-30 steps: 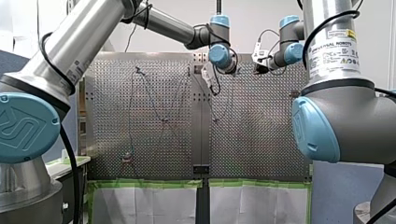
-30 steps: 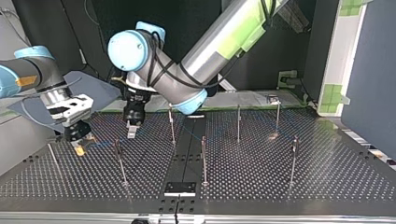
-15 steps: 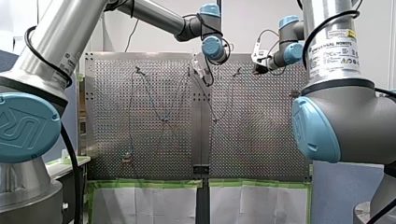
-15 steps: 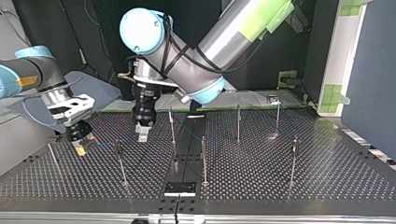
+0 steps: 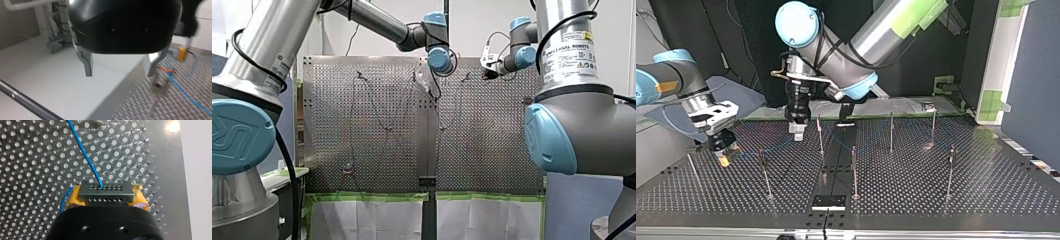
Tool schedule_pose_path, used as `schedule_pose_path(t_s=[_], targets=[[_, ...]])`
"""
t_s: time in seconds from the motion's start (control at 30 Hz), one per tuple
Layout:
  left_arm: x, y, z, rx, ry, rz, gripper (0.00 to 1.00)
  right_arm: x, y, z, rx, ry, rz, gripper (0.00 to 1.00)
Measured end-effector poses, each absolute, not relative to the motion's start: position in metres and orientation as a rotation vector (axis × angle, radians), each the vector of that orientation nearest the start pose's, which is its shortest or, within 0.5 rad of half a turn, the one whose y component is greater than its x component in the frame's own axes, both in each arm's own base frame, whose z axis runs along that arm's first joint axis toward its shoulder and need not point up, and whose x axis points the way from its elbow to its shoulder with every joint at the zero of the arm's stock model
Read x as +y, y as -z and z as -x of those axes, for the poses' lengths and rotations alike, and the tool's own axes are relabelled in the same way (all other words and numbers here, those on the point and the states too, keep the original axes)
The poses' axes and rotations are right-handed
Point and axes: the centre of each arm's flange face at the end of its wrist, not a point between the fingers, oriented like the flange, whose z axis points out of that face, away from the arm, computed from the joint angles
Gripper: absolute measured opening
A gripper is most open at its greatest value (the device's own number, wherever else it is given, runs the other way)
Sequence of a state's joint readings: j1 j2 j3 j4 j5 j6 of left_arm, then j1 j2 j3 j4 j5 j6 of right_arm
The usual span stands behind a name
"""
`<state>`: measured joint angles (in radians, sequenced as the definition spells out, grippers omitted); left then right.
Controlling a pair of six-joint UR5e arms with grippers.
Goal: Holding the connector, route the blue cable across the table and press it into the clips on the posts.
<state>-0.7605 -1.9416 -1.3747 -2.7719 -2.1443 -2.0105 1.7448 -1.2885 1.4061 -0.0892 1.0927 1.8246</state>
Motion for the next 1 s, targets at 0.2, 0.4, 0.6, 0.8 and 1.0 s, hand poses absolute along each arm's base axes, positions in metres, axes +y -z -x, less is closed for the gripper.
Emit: schedule_pose_path(t_s=[0.2,0.4,0.6,0.8,1.0], targets=[[-0.497,-0.379,-0.410,1.421,0.574,0.273,1.00,-0.553,-0.423,-0.280,1.472,2.437,2.189,0.00],[-0.494,-0.359,-0.406,1.424,0.561,0.258,1.00,-0.553,-0.422,-0.281,1.471,2.437,2.189,0.00],[-0.489,-0.339,-0.402,1.424,0.555,0.258,1.00,-0.553,-0.422,-0.281,1.471,2.437,2.189,0.00],[-0.484,-0.322,-0.397,1.423,0.554,0.259,1.00,-0.553,-0.422,-0.281,1.472,2.435,2.188,0.00],[-0.479,-0.303,-0.391,1.424,0.553,0.258,1.00,-0.553,-0.422,-0.281,1.473,2.434,2.188,0.00]])
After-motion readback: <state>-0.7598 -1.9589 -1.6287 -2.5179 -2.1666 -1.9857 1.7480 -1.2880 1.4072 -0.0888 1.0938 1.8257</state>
